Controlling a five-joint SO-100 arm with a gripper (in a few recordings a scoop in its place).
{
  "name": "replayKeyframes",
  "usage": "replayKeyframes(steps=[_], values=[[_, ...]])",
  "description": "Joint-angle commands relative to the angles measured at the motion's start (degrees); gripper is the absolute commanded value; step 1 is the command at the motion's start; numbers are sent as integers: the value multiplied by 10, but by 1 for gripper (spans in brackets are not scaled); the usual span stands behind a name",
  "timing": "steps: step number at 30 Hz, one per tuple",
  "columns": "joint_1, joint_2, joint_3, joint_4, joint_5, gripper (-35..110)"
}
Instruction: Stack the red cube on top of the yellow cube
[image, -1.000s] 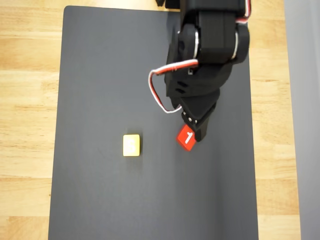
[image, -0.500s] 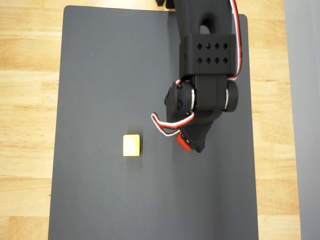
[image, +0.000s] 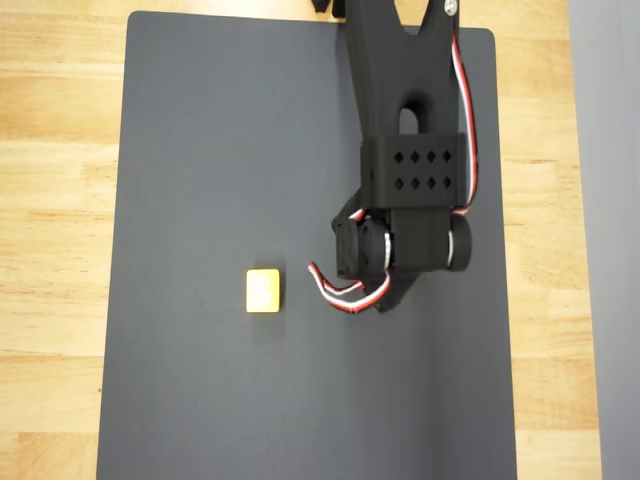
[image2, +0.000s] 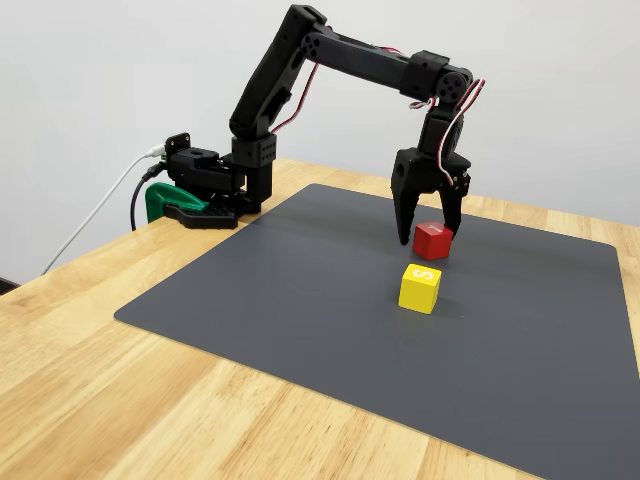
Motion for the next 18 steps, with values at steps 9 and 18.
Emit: replayKeyframes(steps=[9,18], values=[[1,9,-32,-1,49,2],[-9,67,-27,25,71,0]])
